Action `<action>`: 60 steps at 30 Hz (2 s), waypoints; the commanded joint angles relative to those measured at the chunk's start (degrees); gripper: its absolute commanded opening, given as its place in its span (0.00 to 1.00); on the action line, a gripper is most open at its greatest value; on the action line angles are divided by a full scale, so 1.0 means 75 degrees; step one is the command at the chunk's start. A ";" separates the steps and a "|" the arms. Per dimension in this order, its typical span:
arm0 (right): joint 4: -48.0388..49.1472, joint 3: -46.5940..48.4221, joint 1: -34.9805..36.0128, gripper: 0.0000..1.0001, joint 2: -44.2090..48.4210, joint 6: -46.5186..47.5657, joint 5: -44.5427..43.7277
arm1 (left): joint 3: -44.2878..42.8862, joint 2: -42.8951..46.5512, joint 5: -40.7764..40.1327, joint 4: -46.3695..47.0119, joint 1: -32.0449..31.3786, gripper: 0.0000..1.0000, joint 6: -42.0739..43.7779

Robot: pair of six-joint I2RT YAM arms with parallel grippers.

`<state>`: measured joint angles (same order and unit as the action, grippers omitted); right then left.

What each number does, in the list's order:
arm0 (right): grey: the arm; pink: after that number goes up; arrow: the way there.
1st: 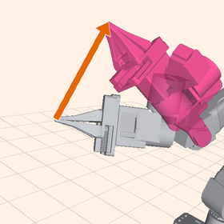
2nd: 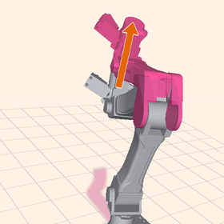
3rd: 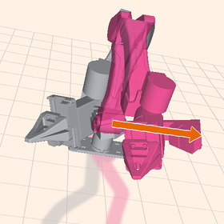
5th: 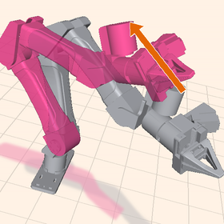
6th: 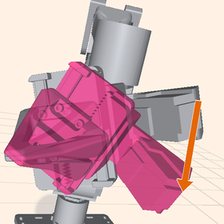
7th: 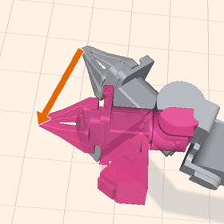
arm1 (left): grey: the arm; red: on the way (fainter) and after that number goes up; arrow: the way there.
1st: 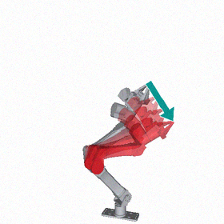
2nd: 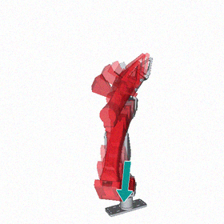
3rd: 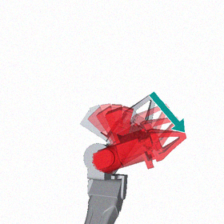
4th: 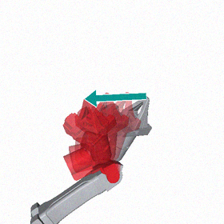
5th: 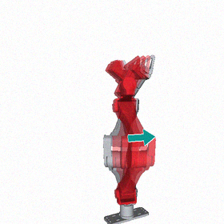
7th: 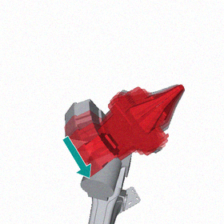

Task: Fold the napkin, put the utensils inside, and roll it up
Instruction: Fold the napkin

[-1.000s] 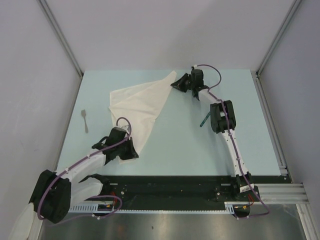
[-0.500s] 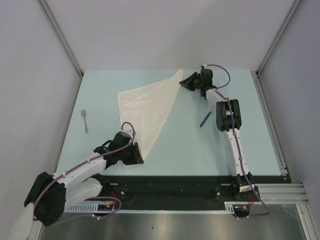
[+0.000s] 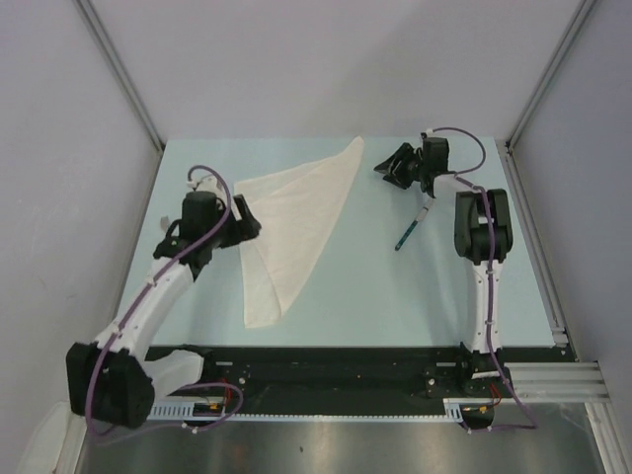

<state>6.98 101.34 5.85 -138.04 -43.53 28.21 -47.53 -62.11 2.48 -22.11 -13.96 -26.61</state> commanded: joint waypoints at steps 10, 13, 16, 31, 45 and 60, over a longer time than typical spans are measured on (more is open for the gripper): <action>-0.1224 -0.2763 0.0228 0.55 0.4798 0.1690 0.0013 | -0.2673 -0.5286 0.0348 0.1482 0.2177 0.47 0.0794; -0.1434 -0.3221 0.0298 0.55 0.5360 0.1737 0.0024 | -0.3259 -0.5954 0.0595 0.1518 0.2165 0.45 0.0771; -0.1715 -0.3596 0.0474 0.55 0.5817 0.1854 -0.0104 | -0.3799 -0.6494 0.0560 0.1331 0.2177 0.45 0.0806; -0.2314 -0.4418 0.0779 0.55 0.6499 0.2042 -0.0304 | -0.4057 -0.7199 0.0970 0.1494 0.2189 0.31 0.0712; -0.2302 -0.4371 0.0920 0.55 0.6405 0.2018 -0.0269 | -0.4433 -0.7516 0.0865 0.1014 0.2166 0.11 0.0782; -0.2396 -0.4383 0.0955 0.55 0.6358 0.2054 -0.0245 | -0.4912 -0.7246 0.0748 0.0922 0.2095 0.00 0.0876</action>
<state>-10.92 68.25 12.64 -91.92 -29.26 26.24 -79.35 -117.64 8.97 -13.98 2.37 -21.37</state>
